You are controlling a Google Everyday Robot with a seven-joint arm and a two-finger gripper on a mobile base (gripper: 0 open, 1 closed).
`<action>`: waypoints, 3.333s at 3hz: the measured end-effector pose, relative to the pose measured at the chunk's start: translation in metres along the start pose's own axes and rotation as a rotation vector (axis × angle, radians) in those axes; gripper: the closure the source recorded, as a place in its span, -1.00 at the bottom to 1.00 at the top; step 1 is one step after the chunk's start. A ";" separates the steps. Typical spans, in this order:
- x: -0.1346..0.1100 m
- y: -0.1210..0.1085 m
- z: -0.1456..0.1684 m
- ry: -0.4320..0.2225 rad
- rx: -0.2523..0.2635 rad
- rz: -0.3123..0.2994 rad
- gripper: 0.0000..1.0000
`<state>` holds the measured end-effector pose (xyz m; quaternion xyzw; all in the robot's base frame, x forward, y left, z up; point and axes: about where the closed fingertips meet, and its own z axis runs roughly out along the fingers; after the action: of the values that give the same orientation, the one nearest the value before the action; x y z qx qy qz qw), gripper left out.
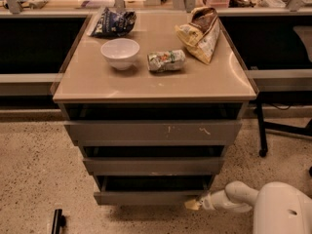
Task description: Close bottom drawer
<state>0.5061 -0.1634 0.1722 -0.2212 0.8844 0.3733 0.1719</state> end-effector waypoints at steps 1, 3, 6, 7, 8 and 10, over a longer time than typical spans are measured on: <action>-0.020 -0.010 -0.002 -0.032 0.033 -0.022 1.00; -0.042 -0.024 0.002 -0.065 0.079 -0.033 1.00; -0.060 -0.028 0.008 -0.077 0.120 -0.045 1.00; -0.048 -0.025 0.006 -0.057 0.102 -0.022 1.00; -0.013 -0.016 -0.014 -0.046 0.103 0.068 1.00; 0.030 0.021 -0.027 -0.002 0.060 0.110 0.66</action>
Offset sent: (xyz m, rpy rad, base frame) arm 0.0582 -0.0083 0.0124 -0.0417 -0.1188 -0.0591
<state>0.4665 -0.1778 0.1882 -0.1669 0.9057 0.3559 0.1585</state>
